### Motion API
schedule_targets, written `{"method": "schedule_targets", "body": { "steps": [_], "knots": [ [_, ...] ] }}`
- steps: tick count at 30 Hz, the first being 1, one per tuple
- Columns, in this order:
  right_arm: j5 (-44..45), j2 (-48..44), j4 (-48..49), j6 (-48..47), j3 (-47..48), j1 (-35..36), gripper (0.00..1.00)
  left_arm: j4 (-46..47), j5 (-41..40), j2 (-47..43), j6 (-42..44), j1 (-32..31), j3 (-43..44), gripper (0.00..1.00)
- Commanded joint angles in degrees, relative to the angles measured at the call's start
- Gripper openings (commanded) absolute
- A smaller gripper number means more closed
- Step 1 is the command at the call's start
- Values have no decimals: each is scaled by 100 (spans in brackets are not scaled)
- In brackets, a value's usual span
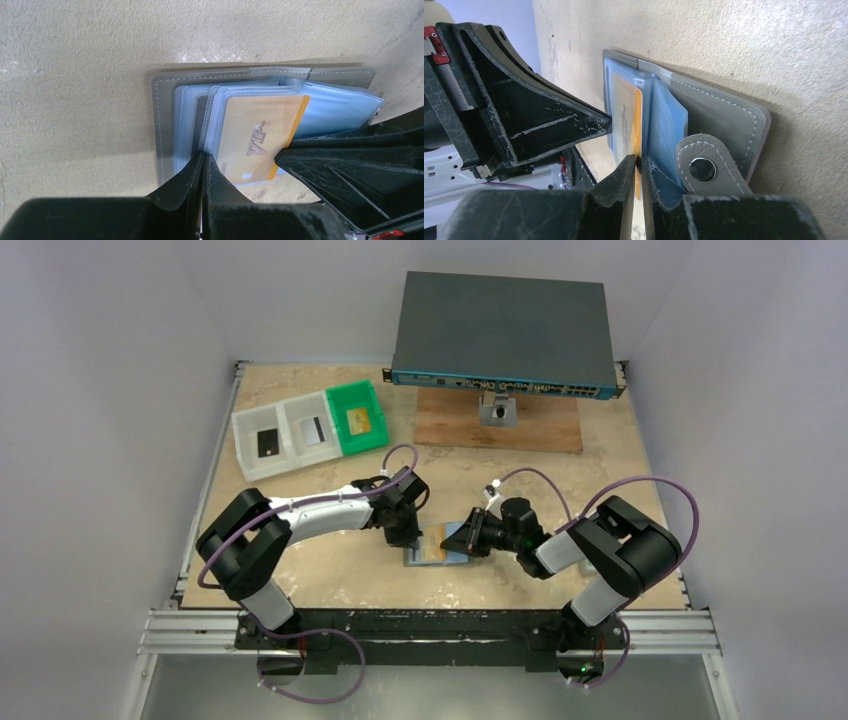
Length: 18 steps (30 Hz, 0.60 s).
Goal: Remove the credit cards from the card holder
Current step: Remove the credit card from the card holder.
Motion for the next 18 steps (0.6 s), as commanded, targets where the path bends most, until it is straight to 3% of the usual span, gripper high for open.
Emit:
{"method": "schedule_targets", "body": {
  "steps": [1,3,18],
  "knots": [
    [-61,39,22,-99,156,-3,7,-483,-525,337,196,68,-227,0],
    [-77,38,14,-101,141,-7,0,-498,-543,329,198,72,-229,0],
    [785,-1438,-1841,-738,10,-48,0,-601,-650,306,174,130,-385,0]
  ]
}}
